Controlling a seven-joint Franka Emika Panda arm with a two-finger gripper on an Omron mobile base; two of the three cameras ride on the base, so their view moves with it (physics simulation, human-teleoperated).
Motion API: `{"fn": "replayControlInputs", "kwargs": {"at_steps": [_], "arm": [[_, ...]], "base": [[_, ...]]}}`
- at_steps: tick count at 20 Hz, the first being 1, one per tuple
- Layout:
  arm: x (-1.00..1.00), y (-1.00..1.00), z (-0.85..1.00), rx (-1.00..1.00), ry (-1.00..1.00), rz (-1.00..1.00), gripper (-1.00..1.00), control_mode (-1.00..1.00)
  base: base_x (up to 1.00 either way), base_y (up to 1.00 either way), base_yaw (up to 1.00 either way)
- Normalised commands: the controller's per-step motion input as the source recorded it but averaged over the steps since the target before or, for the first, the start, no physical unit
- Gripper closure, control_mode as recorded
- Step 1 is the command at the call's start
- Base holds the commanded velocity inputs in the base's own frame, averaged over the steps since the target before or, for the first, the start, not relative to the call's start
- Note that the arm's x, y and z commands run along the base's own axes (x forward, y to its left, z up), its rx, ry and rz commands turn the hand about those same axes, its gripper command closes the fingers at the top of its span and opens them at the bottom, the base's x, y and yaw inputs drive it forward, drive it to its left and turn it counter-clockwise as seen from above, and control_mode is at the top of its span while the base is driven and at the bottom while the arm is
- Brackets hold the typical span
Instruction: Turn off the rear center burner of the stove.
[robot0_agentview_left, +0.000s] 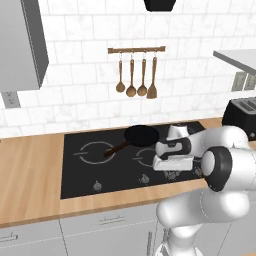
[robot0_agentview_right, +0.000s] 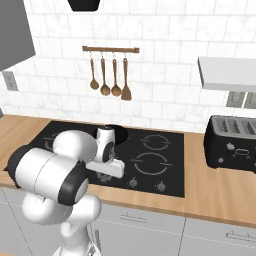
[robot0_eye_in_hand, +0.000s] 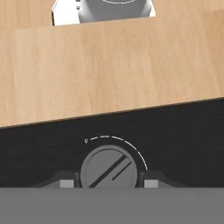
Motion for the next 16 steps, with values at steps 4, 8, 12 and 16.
{"fn": "replayControlInputs", "kwargs": {"at_steps": [4, 8, 12, 16], "arm": [[-0.40, 0.02, -0.17, 0.05, 0.07, -0.28, 1.00, -1.00], [-0.49, 0.24, -0.27, 0.03, 0.08, -0.23, 1.00, -1.00], [-0.07, 0.25, -0.02, 0.00, 0.22, -0.23, 1.00, -1.00], [-0.03, 0.30, 0.00, 0.00, 0.17, -0.29, 1.00, -1.00]], "base": [[0.00, 0.00, 0.00], [0.00, 0.00, 0.00], [0.00, 0.00, 0.00], [0.00, 0.00, 0.00]]}}
